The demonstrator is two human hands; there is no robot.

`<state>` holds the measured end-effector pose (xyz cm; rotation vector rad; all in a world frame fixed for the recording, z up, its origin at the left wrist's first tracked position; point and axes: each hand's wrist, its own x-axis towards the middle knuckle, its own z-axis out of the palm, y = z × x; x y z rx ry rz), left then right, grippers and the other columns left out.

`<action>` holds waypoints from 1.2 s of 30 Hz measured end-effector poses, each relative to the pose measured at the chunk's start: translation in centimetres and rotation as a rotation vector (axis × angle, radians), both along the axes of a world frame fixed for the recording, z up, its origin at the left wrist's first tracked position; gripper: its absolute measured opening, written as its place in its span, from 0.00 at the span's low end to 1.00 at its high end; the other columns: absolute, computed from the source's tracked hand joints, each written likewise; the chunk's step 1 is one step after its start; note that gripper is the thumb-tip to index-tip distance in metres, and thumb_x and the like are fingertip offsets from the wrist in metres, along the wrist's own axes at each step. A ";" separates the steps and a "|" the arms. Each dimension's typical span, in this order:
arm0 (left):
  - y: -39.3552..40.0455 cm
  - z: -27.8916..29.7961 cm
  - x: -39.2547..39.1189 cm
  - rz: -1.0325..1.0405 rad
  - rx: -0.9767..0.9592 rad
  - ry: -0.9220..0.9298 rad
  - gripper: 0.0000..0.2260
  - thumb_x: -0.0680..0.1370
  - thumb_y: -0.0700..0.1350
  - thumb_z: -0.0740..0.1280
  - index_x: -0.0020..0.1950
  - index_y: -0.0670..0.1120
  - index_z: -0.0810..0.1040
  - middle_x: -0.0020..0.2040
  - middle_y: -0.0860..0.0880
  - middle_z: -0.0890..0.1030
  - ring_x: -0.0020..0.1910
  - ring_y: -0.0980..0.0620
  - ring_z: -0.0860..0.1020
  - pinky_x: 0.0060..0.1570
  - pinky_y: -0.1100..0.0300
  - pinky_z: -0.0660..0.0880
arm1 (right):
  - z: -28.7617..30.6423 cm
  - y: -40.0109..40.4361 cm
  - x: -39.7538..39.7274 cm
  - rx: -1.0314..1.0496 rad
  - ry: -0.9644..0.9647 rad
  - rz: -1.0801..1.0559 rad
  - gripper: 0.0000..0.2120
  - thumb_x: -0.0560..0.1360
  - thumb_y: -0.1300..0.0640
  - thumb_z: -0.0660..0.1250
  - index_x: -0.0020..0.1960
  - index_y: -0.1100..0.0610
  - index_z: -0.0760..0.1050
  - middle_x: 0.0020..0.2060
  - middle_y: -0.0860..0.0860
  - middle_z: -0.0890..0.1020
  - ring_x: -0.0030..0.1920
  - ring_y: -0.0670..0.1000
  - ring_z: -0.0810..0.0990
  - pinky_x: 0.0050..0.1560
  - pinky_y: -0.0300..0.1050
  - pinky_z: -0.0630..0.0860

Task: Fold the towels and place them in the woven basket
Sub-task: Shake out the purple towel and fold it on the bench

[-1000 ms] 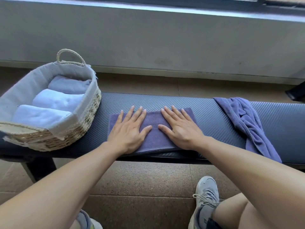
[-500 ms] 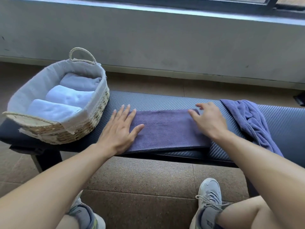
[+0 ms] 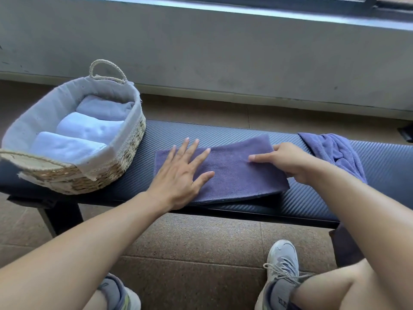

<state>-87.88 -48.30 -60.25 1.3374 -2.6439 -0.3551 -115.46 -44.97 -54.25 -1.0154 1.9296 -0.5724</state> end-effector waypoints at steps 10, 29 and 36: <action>-0.2 -0.5 -4.1 -0.027 0.049 -0.122 0.28 0.84 0.63 0.43 0.83 0.57 0.46 0.84 0.51 0.42 0.81 0.50 0.34 0.79 0.44 0.37 | 1.9 0.7 -1.0 -0.112 -0.359 -0.050 0.17 0.75 0.57 0.75 0.61 0.62 0.79 0.51 0.58 0.87 0.51 0.58 0.87 0.52 0.51 0.82; -2.3 4.6 0.4 0.587 0.770 0.824 0.09 0.83 0.40 0.62 0.63 0.45 0.76 0.46 0.45 0.83 0.35 0.48 0.82 0.37 0.54 0.80 | 4.1 -0.7 8.2 -0.213 -0.156 0.061 0.13 0.73 0.60 0.72 0.56 0.57 0.74 0.38 0.56 0.80 0.34 0.55 0.78 0.29 0.41 0.72; -1.5 5.0 2.4 0.639 0.932 0.913 0.09 0.84 0.37 0.60 0.63 0.40 0.73 0.54 0.38 0.81 0.45 0.40 0.83 0.45 0.48 0.84 | 1.7 -1.3 13.5 -0.171 0.096 0.244 0.06 0.74 0.61 0.66 0.50 0.59 0.76 0.38 0.56 0.82 0.34 0.55 0.83 0.27 0.45 0.81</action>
